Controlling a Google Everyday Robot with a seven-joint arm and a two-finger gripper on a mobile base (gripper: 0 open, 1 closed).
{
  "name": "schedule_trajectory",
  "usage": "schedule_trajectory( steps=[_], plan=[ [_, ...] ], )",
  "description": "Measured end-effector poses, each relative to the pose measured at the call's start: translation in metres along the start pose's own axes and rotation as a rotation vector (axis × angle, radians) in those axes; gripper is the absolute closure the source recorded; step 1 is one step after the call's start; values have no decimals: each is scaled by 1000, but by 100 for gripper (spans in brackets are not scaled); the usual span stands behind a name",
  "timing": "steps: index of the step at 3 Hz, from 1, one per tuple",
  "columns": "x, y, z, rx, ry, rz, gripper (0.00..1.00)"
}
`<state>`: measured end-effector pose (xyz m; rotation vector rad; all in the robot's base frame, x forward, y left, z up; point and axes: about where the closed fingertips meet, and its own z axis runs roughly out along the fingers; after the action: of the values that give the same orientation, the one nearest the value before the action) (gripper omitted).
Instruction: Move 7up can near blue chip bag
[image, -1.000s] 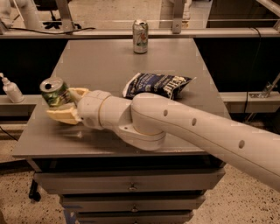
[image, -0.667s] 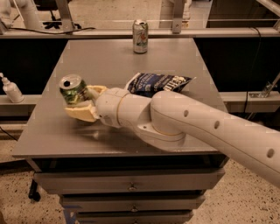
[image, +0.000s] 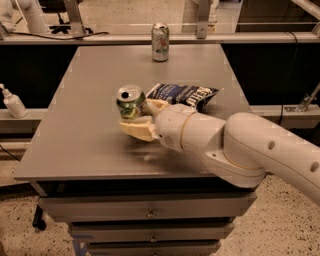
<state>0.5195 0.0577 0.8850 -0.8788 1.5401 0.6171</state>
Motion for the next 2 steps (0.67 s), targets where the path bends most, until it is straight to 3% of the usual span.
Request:
schedule_trajectory(
  steps=[2],
  plan=[
    [15,-64,-96,188,33,22,100]
  ],
)
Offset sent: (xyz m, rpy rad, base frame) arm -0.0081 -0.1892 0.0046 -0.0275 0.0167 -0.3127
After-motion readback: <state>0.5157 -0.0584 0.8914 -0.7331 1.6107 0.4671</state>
